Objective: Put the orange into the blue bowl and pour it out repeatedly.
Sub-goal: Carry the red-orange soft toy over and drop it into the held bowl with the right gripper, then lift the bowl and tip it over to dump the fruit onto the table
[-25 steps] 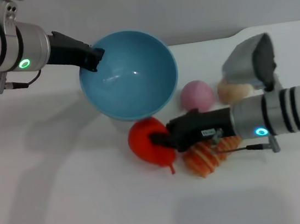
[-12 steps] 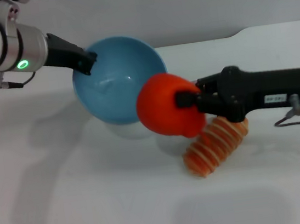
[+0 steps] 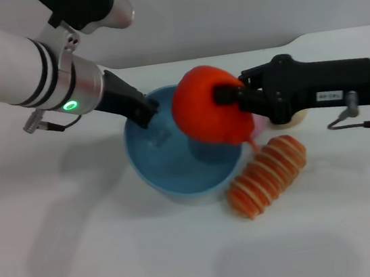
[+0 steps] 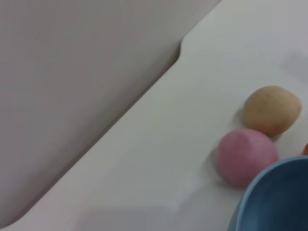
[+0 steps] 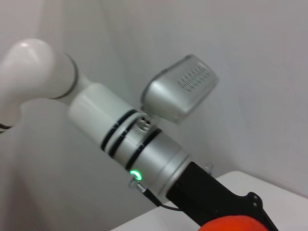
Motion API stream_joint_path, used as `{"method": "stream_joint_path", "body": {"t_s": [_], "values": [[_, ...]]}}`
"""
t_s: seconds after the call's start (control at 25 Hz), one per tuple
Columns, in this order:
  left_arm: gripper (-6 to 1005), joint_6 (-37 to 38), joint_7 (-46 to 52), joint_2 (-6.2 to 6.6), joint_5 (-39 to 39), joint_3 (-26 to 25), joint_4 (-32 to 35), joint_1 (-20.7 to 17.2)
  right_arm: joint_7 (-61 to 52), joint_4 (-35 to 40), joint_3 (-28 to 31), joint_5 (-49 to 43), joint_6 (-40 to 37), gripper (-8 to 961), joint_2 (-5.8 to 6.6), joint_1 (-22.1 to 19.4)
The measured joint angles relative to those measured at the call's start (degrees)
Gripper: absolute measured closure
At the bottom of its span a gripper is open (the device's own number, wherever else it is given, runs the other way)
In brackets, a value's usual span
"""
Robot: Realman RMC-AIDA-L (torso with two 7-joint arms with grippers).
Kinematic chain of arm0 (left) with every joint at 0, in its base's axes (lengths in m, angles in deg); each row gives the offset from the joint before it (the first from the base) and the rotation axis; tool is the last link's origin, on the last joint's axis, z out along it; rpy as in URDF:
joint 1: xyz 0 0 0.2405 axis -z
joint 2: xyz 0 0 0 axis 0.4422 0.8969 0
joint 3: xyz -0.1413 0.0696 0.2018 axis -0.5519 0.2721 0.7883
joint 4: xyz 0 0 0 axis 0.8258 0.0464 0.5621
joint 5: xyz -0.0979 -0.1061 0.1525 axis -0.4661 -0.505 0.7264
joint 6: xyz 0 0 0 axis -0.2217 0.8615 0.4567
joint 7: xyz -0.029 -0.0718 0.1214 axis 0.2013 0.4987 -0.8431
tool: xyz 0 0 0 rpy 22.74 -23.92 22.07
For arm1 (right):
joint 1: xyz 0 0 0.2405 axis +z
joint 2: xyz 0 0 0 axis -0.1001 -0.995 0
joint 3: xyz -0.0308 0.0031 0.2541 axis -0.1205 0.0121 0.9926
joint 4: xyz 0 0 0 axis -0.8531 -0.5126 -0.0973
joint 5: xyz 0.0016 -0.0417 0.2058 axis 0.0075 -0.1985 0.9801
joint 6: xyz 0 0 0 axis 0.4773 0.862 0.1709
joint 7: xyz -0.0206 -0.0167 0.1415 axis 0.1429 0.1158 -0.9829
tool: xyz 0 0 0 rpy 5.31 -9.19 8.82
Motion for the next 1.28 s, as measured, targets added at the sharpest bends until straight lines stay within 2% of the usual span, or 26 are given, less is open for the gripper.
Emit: {"method": "stream_joint_path", "body": {"t_s": [0.16,0.32,0.52,0.72,0.88,1.0,1.12,1.28], "values": [[1000,-0.7,0.0,0.07,-1.9,0.8,-0.1,0.0,0.7,-6.3,-0.1,-1.3,1.5,909,0.07,3.6],[1000,-2.1,-0.1,0.00,-2.3,1.5,-1.8,0.3,0.8,-9.1,-0.5,-4.0,4.2,902,-0.15,5.8],[999,-3.5,0.1,0.00,-2.6,1.7,-2.0,-0.9,0.8,-9.0,0.2,-3.6,4.4,728,-0.10,5.2],[999,-6.0,0.1,0.03,-3.6,2.1,-2.5,-1.7,0.8,-8.4,3.9,-2.4,3.9,589,0.08,4.1],[1000,-8.8,0.0,0.06,-4.1,2.9,-2.6,-2.9,1.0,-7.9,8.1,-2.3,3.7,484,-0.05,2.1],[1000,-14.9,-0.2,0.06,-4.6,6.1,-1.6,-5.3,2.7,-8.8,13.1,-1.5,3.5,416,-0.10,-0.8],[1000,-20.7,-0.6,0.27,-4.1,9.2,-1.1,-7.1,6.1,-9.2,14.6,1.6,3.4,352,-0.07,-4.6],[999,-25.4,-1.8,0.36,-2.0,10.9,-0.4,-8.1,11.5,-9.9,18.0,3.2,3.5,352,-0.24,-8.3]]}}
